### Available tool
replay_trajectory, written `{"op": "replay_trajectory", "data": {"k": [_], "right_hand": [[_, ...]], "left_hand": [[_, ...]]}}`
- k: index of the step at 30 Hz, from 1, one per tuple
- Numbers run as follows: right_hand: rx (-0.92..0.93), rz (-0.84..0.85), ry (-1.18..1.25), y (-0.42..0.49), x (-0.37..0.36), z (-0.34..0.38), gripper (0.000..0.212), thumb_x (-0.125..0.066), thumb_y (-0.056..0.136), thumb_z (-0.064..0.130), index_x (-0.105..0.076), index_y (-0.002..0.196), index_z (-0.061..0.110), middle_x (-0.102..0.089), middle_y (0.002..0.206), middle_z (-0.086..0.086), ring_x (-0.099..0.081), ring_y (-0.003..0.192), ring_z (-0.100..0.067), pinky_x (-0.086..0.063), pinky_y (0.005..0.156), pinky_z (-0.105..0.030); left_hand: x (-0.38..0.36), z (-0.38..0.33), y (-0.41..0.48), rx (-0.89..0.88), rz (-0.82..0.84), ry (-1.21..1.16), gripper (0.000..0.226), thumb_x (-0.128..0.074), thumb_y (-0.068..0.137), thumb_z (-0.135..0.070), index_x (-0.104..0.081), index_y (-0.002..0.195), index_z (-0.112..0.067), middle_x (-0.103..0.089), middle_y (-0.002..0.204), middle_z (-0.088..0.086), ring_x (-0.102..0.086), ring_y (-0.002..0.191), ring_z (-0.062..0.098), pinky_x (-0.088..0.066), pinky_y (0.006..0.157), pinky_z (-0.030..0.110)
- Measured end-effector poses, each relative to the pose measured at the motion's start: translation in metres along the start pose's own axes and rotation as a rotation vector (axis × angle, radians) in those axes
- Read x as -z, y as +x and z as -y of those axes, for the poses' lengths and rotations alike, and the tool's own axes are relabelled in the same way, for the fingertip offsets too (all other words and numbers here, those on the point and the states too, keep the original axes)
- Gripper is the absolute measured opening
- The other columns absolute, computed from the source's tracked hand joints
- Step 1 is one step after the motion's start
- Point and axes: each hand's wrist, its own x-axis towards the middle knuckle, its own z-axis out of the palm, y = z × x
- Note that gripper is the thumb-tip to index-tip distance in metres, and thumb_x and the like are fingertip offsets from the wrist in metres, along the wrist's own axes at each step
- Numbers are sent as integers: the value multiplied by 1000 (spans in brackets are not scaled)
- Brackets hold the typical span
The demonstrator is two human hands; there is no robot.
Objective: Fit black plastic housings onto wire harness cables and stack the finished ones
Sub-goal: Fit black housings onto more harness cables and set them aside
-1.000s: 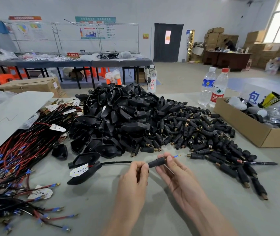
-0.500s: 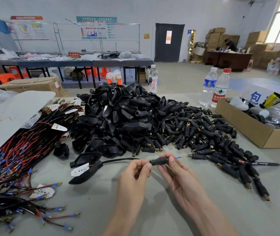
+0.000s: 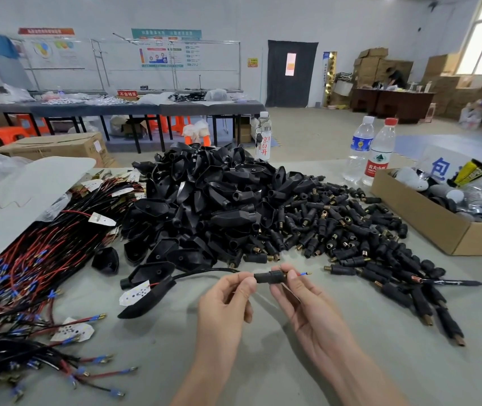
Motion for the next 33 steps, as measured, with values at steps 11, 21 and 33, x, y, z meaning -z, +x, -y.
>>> {"op": "replay_trajectory", "data": {"k": [11, 21, 33], "right_hand": [[24, -45, 58, 1, 1, 3, 18, -65, 80, 10, -81, 84, 2, -77, 102, -12, -74, 97, -19, -60, 71, -22], [58, 2, -67, 0, 2, 3, 26, -60, 88, 10, -70, 107, -6, -74, 106, -14, -72, 94, -16, -60, 77, -23], [2, 39, 14, -5, 1, -1, 26, -53, 90, -1, -67, 111, -8, -74, 112, -16, -74, 98, -17, -61, 74, -24]], "left_hand": [[-8, 1, -4, -109, -48, 72, 19, -68, 93, -18, -72, 93, -37, -74, 81, -4, -66, 75, 5, -52, 72, 16], [6, -2, 2, -237, 4, 441, 31, -62, 98, -17, -70, 85, -45, -69, 91, -17, -65, 87, 3, -50, 78, 19], [7, -9, 7, 94, -38, -14, 10, -68, 92, -9, -74, 95, -16, -72, 77, -4, -60, 67, 6, -56, 73, 20]]}}
